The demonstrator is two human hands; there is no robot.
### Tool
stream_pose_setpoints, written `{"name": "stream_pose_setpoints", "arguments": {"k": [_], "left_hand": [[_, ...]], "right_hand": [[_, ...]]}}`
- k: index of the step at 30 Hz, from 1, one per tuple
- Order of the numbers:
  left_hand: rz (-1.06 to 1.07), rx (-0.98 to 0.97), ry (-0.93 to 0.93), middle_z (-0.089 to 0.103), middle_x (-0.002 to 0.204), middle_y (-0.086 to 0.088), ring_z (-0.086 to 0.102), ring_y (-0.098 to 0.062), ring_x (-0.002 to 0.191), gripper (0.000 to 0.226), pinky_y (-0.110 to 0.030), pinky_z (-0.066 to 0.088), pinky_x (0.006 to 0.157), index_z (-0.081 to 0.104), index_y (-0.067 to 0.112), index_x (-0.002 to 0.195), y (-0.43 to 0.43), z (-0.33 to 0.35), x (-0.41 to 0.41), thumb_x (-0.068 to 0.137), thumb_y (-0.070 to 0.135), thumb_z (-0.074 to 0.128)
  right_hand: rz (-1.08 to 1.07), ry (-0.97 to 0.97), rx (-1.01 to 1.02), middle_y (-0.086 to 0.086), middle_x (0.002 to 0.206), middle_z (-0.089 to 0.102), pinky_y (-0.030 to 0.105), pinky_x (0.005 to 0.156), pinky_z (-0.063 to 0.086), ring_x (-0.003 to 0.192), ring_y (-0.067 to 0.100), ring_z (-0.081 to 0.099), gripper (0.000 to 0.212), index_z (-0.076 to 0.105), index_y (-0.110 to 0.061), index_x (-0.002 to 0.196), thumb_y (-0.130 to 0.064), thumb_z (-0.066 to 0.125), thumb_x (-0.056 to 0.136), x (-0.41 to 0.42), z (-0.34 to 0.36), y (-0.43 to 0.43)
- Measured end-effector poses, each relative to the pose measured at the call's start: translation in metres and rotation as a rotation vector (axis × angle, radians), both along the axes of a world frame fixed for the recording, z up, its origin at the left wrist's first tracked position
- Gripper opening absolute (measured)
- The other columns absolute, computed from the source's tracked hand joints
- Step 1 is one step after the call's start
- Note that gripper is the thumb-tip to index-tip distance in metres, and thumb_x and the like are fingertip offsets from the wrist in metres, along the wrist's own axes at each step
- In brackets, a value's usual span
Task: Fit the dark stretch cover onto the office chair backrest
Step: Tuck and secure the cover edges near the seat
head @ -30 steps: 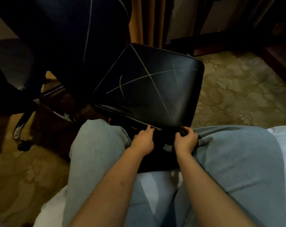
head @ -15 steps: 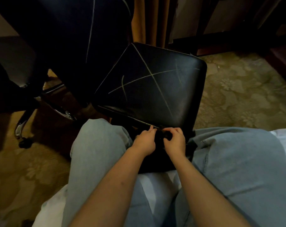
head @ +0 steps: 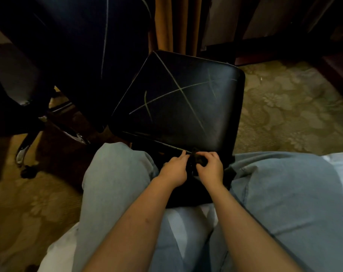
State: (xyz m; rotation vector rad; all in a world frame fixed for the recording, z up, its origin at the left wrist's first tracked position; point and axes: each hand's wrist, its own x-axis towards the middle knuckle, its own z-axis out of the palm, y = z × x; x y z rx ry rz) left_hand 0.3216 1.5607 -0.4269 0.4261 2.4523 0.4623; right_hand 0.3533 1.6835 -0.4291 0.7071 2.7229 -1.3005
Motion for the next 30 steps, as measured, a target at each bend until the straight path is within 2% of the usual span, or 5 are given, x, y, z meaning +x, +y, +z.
{"name": "stream_pose_setpoints", "arguments": {"k": [3,11,17,23,30], "left_hand": [[-0.001,-0.025,-0.001,0.009,0.161,-0.001,0.035,-0.029,0.134,0.060,-0.050,0.039,0.102,0.024,0.017,0.149,0.002,0.001,0.000,0.092,0.007,0.041],[0.000,0.026,-0.015,0.008,0.161,-0.002,0.036,-0.030,0.134,0.065,-0.050,0.039,0.104,0.022,0.020,0.150,0.003,0.003,0.001,0.090,0.003,0.041],[0.016,0.030,-0.033,0.022,0.157,-0.008,0.038,-0.030,0.132,0.065,-0.048,0.038,0.105,0.019,0.018,0.151,0.004,0.008,0.002,0.091,0.004,0.041],[-0.010,-0.002,-0.033,0.011,0.160,-0.004,0.037,-0.030,0.132,0.063,-0.049,0.039,0.103,0.022,0.020,0.150,0.006,0.009,0.000,0.092,0.005,0.040],[0.003,0.018,-0.040,0.008,0.161,-0.002,0.042,-0.028,0.128,0.064,-0.051,0.041,0.101,0.025,0.020,0.149,0.010,0.007,0.001,0.089,0.003,0.041]], "right_hand": [[0.024,0.003,-0.016,-0.003,0.106,0.051,0.016,0.082,0.037,0.099,0.016,0.056,0.035,0.069,-0.016,0.107,0.004,0.064,0.078,0.002,-0.001,-0.002],[-0.626,0.144,-0.068,0.017,0.126,0.045,0.021,0.099,0.032,0.112,0.032,0.051,0.034,0.061,-0.005,0.115,0.004,0.060,0.081,-0.004,0.010,0.021],[-0.291,0.062,0.075,0.007,0.129,0.047,0.026,0.096,0.039,0.112,0.025,0.053,0.045,0.061,-0.011,0.124,0.002,0.060,0.081,-0.003,0.001,0.009],[-0.024,0.060,0.026,0.000,0.118,0.052,0.012,0.085,0.032,0.106,0.017,0.055,0.041,0.066,-0.016,0.117,0.003,0.061,0.082,-0.005,0.002,0.005],[-0.567,0.162,-0.061,0.015,0.127,0.047,0.015,0.095,0.030,0.113,0.028,0.051,0.038,0.062,-0.007,0.117,0.005,0.060,0.081,-0.005,0.011,0.020]]}}
